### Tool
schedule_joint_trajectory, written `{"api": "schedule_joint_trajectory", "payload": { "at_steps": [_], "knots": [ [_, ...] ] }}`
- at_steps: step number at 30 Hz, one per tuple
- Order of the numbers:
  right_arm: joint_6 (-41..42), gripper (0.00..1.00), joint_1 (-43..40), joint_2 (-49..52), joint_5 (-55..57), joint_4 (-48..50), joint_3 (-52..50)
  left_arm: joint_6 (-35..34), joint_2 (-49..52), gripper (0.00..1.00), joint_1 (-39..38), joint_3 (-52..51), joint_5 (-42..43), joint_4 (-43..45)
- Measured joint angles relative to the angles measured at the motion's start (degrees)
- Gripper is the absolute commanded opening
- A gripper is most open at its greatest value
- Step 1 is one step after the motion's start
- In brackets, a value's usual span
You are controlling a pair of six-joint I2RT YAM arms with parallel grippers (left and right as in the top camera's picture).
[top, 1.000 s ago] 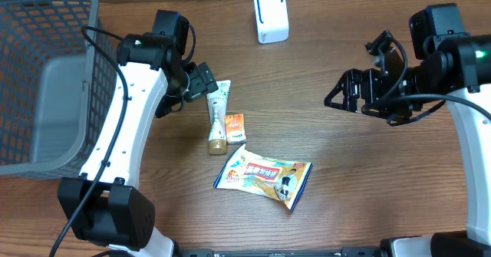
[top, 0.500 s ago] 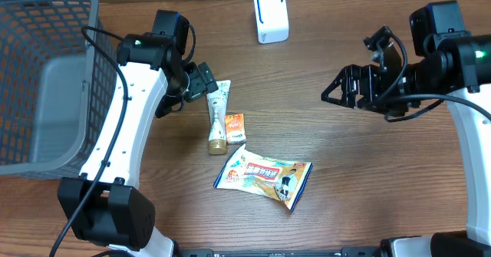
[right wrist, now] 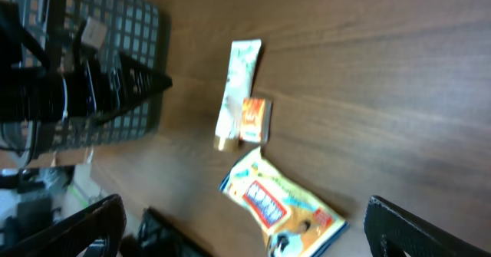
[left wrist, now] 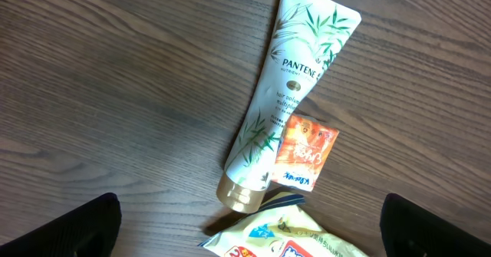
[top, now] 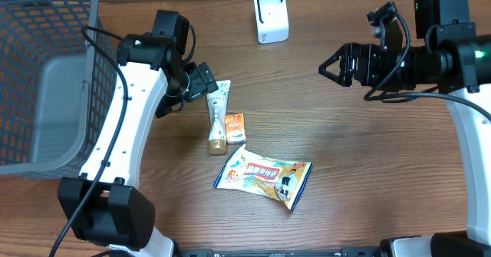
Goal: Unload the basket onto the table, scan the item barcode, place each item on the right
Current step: 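Bring the empty right gripper left toward the yellow wipes bag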
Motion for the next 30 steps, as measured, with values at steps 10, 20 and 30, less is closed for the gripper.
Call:
{"api": "schedule_joint_trajectory", "payload": {
  "at_steps": [10, 20, 30],
  "knots": [
    [4.5, 1.00, 4.1, 0.0, 2.4, 4.3, -14.4, 0.0, 0.0, 1.00, 0.0, 0.0, 0.0, 0.0],
    [8.2, 1.00, 14.8, 0.1, 1.1, 13.9, -30.6, 0.0, 0.0, 1.00, 0.0, 0.0, 0.0, 0.0],
    [18.2, 1.00, 25.7, 0.2, 8.5, 22.4, -32.6, 0.0, 0.0, 1.00, 0.0, 0.0, 0.0, 0.0]
  ]
}}
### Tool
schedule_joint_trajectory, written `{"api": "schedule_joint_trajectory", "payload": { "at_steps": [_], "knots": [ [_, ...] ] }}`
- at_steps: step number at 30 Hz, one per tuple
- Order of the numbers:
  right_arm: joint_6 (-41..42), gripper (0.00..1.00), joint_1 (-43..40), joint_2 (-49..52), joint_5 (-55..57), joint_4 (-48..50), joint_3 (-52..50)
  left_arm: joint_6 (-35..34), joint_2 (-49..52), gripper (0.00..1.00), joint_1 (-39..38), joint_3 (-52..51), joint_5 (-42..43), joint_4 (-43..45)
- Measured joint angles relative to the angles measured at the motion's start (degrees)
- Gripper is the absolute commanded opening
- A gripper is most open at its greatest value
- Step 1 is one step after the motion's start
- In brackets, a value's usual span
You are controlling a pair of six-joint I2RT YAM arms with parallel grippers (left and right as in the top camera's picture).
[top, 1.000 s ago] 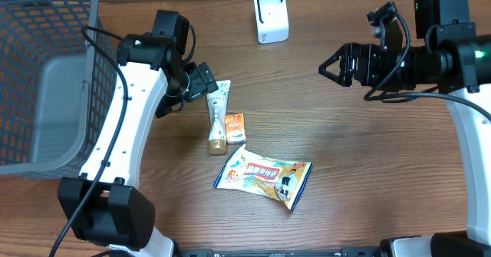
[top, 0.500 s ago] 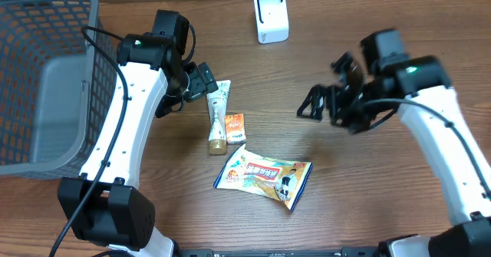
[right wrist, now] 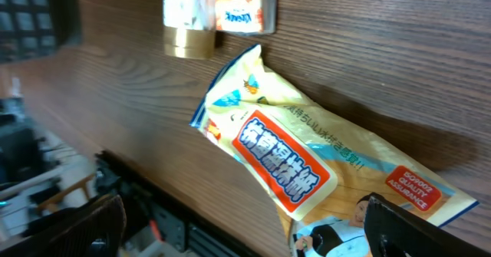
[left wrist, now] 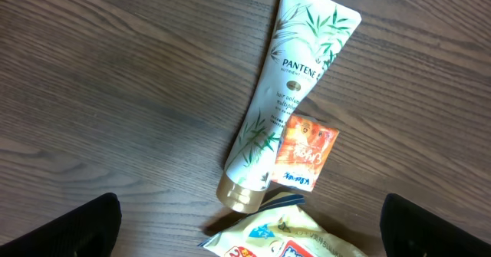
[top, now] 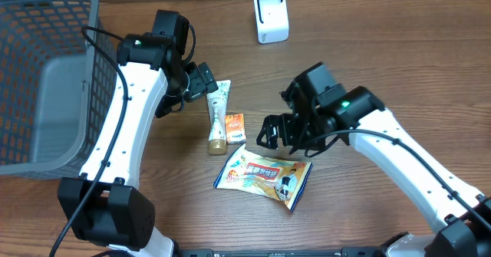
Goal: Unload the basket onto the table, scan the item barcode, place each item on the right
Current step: 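Bring the empty right gripper left toward the yellow wipes bag, then grasp the yellow wipes bag edge with the right gripper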
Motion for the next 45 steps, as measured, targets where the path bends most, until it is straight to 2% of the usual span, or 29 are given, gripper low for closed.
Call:
{"api": "schedule_joint_trajectory", "payload": {
  "at_steps": [9, 16, 21, 30, 45],
  "knots": [
    [0.9, 1.00, 1.0, 0.0, 7.0, -3.8, -0.1, 0.0, 0.0, 0.99, 0.0, 0.0, 0.0, 0.0],
    [0.9, 1.00, 1.0, 0.0, 9.1, -2.0, -3.0, 0.0, 0.0, 1.00, 0.0, 0.0, 0.0, 0.0],
    [0.9, 1.00, 1.0, 0.0, 9.1, 0.7, -7.1, 0.0, 0.0, 1.00, 0.0, 0.0, 0.0, 0.0],
    [3.5, 0.99, 1.0, 0.0, 5.0, 11.3, -17.4, 0.0, 0.0, 1.00, 0.0, 0.0, 0.0, 0.0],
    [7.6, 0.98, 1.0, 0.0, 3.1, 14.4, -20.8, 0.0, 0.0, 1.00, 0.0, 0.0, 0.0, 0.0]
  ]
}}
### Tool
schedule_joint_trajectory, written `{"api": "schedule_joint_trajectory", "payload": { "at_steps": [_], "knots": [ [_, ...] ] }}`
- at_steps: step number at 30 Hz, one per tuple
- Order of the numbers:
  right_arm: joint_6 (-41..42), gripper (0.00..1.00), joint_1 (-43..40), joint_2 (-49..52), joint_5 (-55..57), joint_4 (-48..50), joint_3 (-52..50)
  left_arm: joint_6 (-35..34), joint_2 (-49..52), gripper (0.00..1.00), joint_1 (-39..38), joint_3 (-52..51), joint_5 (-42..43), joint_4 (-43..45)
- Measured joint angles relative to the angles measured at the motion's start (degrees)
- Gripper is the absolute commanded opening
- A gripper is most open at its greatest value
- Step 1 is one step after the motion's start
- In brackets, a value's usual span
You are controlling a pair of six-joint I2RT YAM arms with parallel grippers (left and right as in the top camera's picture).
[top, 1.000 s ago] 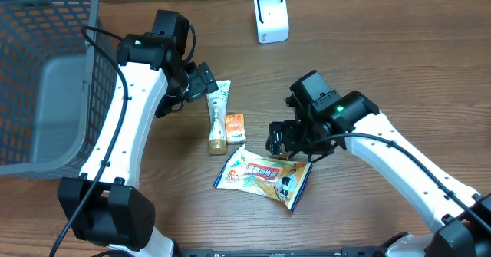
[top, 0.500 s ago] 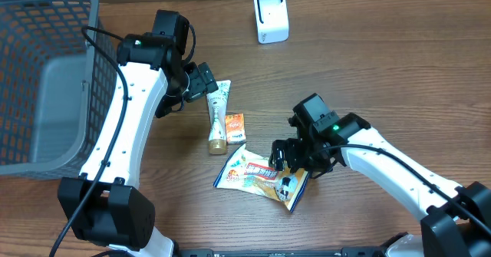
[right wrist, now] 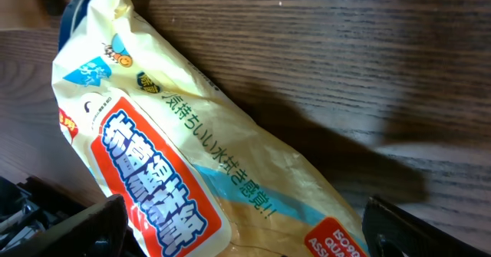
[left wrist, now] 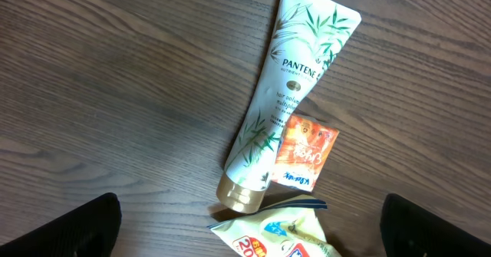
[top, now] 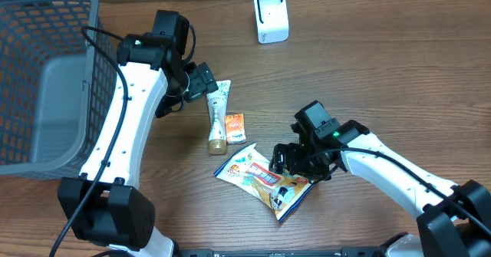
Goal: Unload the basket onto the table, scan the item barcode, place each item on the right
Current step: 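Grasp the yellow wipes bag edge with the right gripper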
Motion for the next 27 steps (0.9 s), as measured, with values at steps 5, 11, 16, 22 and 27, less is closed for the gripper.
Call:
{"api": "schedule_joint_trajectory", "payload": {
  "at_steps": [5, 11, 16, 22, 27],
  "knots": [
    [0.6, 0.95, 0.0, 0.0, 0.0, 0.7, -0.1, 0.0, 0.0, 1.00, 0.0, 0.0, 0.0, 0.0],
    [1.3, 0.89, 0.0, 0.0, -0.9, 1.9, -1.9, 0.0, 0.0, 1.00, 0.0, 0.0, 0.0, 0.0],
    [2.1, 0.44, 0.0, 0.0, -2.4, 3.3, -2.3, 0.0, 0.0, 1.00, 0.0, 0.0, 0.0, 0.0],
    [3.1, 0.04, -0.1, 0.0, -3.1, 5.4, -2.6, 0.0, 0.0, 1.00, 0.0, 0.0, 0.0, 0.0],
    [3.1, 0.04, -3.1, 0.0, -3.2, 5.6, -2.6, 0.0, 0.0, 1.00, 0.0, 0.0, 0.0, 0.0]
  ]
}}
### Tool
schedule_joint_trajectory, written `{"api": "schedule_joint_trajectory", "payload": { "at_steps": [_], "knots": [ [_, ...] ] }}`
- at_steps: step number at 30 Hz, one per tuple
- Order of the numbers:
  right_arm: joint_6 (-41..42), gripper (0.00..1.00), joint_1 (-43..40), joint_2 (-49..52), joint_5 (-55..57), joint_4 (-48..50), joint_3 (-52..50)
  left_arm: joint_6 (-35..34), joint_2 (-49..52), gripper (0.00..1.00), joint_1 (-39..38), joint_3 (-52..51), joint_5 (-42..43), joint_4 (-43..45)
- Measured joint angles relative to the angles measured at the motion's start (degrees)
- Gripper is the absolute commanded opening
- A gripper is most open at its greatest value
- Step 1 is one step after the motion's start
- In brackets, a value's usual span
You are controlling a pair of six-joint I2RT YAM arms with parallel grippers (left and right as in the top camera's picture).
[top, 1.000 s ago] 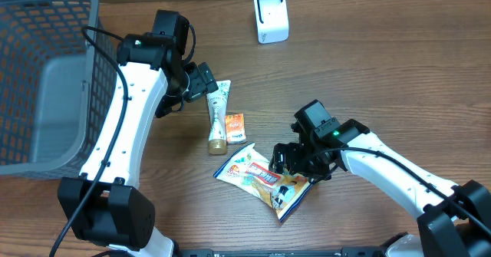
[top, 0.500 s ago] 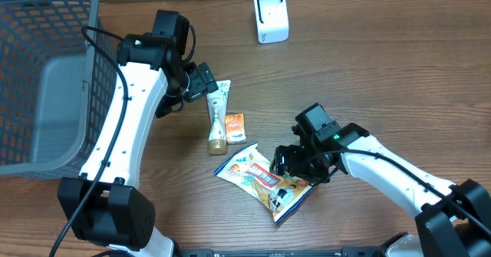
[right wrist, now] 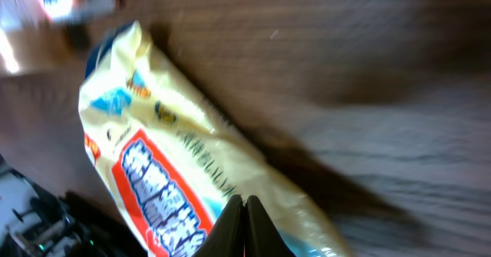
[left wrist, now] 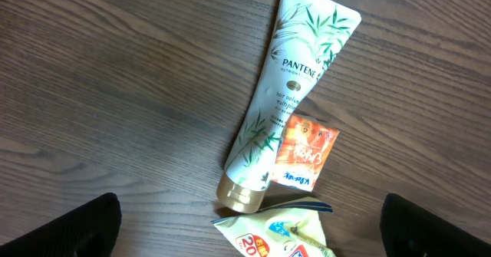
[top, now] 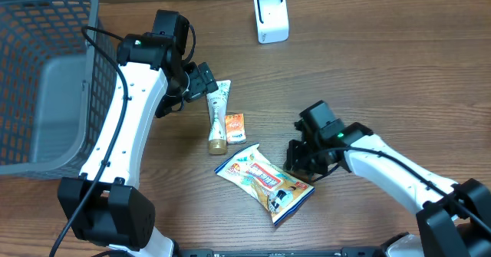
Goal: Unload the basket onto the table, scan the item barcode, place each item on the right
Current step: 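Grasp the yellow wipes bag edge with the right gripper, then drag the bag right and lift it upright with the right gripper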
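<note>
A yellow snack bag (top: 265, 182) with red and blue print lies on the wooden table, front centre. My right gripper (top: 298, 163) sits at its right edge. In the right wrist view the fingers (right wrist: 243, 211) are pressed together over the bag (right wrist: 153, 165), shut on its film. The bag's top corner (left wrist: 280, 234) shows at the bottom of the left wrist view. My left gripper (top: 201, 80) hangs wide open above the table, by the tube, holding nothing. A white scanner (top: 271, 16) stands at the back.
A white Pantene tube (top: 218, 115) and a small orange sachet (top: 235, 126) lie just left of the bag. A grey mesh basket (top: 46, 73) fills the left side of the table.
My right gripper, open around the bag's right part before, is now shut on it. The bag has shifted a little. The left arm has not moved.
My right gripper was open high at the back right, away from the items. Then it hovered open just over the flat bag. Then it was down at the bag, which had turned and crumpled. Now it is shut on the bag. The left arm stayed still throughout.
</note>
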Motion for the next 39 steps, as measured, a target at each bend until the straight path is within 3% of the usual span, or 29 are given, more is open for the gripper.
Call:
{"api": "schedule_joint_trajectory", "payload": {
  "at_steps": [6, 8, 11, 16, 17, 23, 29, 31, 33, 37, 39],
  "knots": [
    [-3.0, 0.04, -7.7, 0.0, -0.5, -5.3, 1.7, 0.0, 0.0, 1.00, 0.0, 0.0, 0.0, 0.0],
    [-7.6, 0.10, -9.1, 0.0, -1.5, -10.0, 4.4, 0.0, 0.0, 1.00, 0.0, 0.0, 0.0, 0.0],
    [-15.3, 0.28, -8.8, 0.0, -2.5, -16.6, 9.6, 0.0, 0.0, 1.00, 0.0, 0.0, 0.0, 0.0],
    [-24.8, 0.81, -3.0, -0.6, -0.9, -19.7, 14.0, 0.0, 0.0, 1.00, 0.0, 0.0, 0.0, 0.0],
    [-25.9, 0.85, -0.5, -0.7, 0.3, -19.8, 14.2, 0.0, 0.0, 1.00, 0.0, 0.0, 0.0, 0.0],
    [-28.7, 0.87, 14.6, -0.5, 10.6, -19.3, 14.2, 0.0, 0.0, 1.00, 0.0, 0.0, 0.0, 0.0],
    [-29.2, 0.86, 24.5, 3.1, 22.3, -18.8, 14.2, 0.0, 0.0, 1.00, 0.0, 0.0, 0.0, 0.0],
    [-29.1, 0.82, 25.3, 4.8, 24.7, -18.4, 14.2, 0.0, 0.0, 1.00, 0.0, 0.0, 0.0, 0.0],
    [-29.1, 0.66, 25.3, 6.4, 26.3, -18.0, 14.2, 0.0, 0.0, 1.00, 0.0, 0.0, 0.0, 0.0],
    [-28.2, 0.22, 25.1, 9.1, 28.7, -17.4, 14.2, 0.0, 0.0, 1.00, 0.0, 0.0, 0.0, 0.0],
    [-26.2, 0.14, 25.0, 9.5, 30.5, -17.5, 14.2, 0.0, 0.0, 1.00, 0.0, 0.0, 0.0, 0.0]
  ]
}}
